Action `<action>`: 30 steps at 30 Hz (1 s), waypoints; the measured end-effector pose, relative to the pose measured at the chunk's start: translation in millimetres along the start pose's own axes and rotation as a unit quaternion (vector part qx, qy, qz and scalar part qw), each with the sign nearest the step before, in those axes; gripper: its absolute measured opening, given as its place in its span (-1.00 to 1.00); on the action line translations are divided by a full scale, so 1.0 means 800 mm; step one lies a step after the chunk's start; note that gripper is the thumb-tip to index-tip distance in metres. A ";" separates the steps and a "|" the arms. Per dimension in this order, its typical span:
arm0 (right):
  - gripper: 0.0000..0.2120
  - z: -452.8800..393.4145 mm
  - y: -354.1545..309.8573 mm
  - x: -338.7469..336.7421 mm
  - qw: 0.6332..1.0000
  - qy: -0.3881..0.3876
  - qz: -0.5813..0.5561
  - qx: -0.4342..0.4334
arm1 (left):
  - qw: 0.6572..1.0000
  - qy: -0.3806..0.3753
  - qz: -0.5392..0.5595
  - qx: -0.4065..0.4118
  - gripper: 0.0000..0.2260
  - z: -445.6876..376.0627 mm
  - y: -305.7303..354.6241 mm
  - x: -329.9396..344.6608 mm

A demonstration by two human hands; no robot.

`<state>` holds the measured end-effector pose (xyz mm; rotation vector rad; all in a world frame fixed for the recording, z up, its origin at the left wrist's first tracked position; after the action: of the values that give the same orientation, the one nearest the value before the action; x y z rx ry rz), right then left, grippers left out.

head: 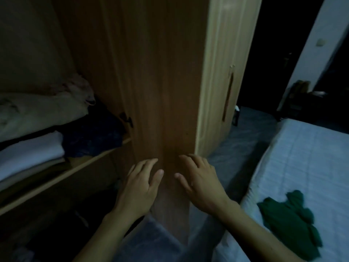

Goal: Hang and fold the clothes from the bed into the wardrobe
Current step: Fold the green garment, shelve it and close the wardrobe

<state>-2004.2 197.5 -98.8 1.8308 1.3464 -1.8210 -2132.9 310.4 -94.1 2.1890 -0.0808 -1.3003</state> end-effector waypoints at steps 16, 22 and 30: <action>-0.42 0.262 0.293 -0.149 0.945 0.038 0.110 0.304 | 0.964 -0.173 -0.031 0.201 -0.42 0.018 0.266 0.226; -0.40 0.373 0.341 -0.172 0.901 0.030 0.157 0.404 | 0.950 -0.177 0.125 0.223 -0.42 0.071 0.308 0.272; -0.44 0.407 0.389 -0.172 0.903 0.052 0.075 0.420 | 0.947 -0.233 0.089 0.201 -0.50 0.125 0.319 0.326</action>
<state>-1973.1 -266.0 -176.2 2.3396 0.3884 -2.4581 -2018.7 -33.0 -203.4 2.0725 -0.7711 -1.7883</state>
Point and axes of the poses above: each hand's wrist, its own z-axis away from the middle knuckle, its own x-axis out of the palm, y = z × x, the point moved 9 cm from there along -z, towards the middle knuckle, and after that the axes turned 13 degrees about x, right-handed, at the moved point
